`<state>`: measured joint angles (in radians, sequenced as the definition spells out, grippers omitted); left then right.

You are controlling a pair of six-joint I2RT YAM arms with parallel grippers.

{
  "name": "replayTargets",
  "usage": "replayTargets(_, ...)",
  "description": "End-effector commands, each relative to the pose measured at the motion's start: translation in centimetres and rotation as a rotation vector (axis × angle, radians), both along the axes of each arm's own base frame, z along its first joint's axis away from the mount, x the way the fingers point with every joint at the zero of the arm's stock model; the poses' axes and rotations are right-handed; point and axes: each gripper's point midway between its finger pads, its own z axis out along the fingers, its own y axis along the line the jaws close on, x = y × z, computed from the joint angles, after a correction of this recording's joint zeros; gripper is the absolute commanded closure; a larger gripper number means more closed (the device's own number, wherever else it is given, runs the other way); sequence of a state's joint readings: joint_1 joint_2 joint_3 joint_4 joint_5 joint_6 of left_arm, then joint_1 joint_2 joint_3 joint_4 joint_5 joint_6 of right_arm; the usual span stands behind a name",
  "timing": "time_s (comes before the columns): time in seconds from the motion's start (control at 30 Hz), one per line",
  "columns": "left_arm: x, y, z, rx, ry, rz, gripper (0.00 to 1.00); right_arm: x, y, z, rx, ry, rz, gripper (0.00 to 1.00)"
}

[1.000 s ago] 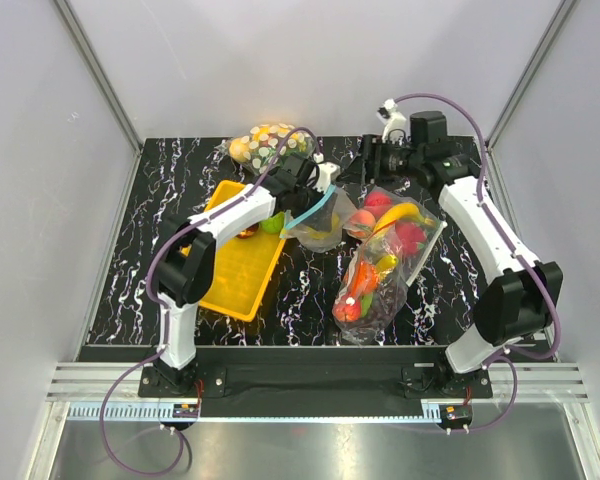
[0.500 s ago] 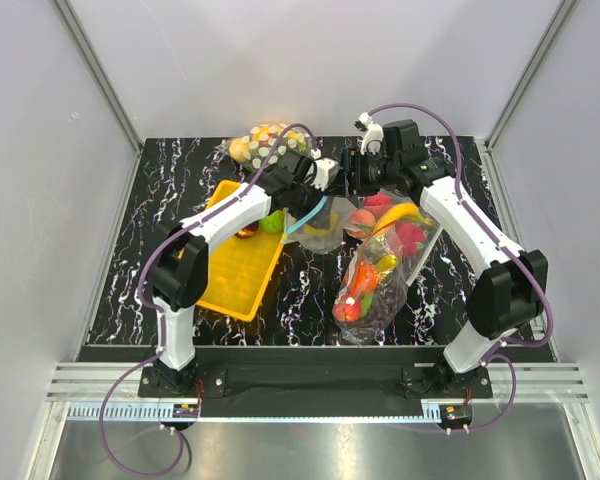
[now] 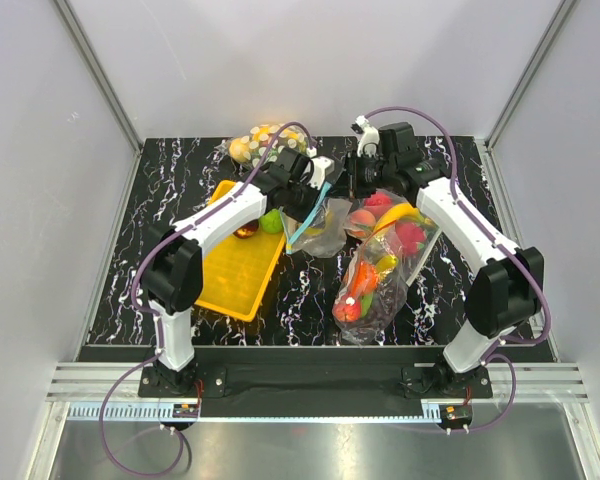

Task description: Open the zip-top bag and remove the fake food

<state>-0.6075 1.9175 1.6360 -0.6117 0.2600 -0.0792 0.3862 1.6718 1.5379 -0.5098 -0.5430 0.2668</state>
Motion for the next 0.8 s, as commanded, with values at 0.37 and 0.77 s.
replayTargets(0.37, 0.2, 3.1, 3.4, -0.015, -0.082, 0.039, 1.0, -0.8, -1.3, -0.1, -0.031, -0.053, -0.057, 1.0)
replayTargets(0.77, -1.0, 1.6, 8.6, -0.156, -0.109, -0.006, 1.0, -1.2, -1.3, -2.5, -0.045, 0.012, -0.062, 1.0)
